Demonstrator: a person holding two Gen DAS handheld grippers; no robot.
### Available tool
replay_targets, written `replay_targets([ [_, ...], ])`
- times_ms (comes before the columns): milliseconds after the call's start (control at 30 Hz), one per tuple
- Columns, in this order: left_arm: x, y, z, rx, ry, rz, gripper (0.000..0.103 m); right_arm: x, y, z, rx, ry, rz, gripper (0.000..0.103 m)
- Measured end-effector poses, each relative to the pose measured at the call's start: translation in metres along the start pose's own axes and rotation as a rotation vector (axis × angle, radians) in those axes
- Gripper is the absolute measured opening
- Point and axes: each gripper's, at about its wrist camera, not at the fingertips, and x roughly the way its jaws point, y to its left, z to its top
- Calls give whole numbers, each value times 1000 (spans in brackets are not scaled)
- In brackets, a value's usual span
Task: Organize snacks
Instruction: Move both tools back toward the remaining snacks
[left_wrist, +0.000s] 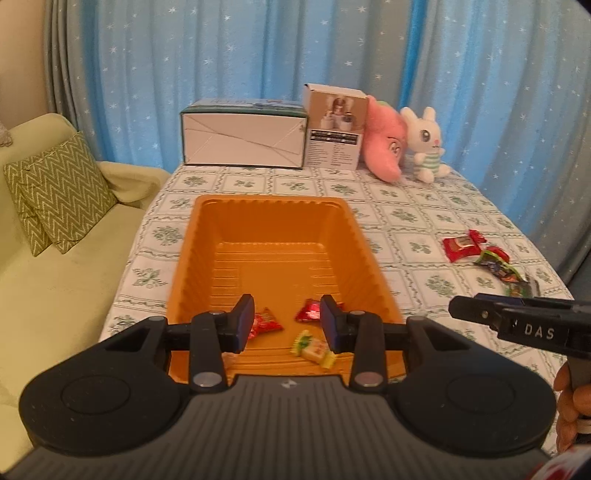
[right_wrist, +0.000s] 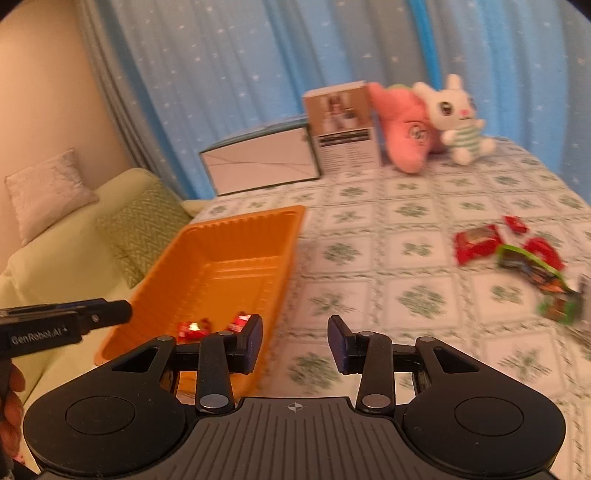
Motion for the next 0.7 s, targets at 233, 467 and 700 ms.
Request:
replay_targets([
  [233,-9,-49,-6,13,-12,-71,35,-54,-46,-20,50,-35,-128,40],
  [467,-10,-104,-16,44,3,-157,35,-97,-91,-39,116,-47,-224,40],
  [700,-4,-148,-23,97,24,-212,35,-127,-123,-50,174,-64,-293,40],
])
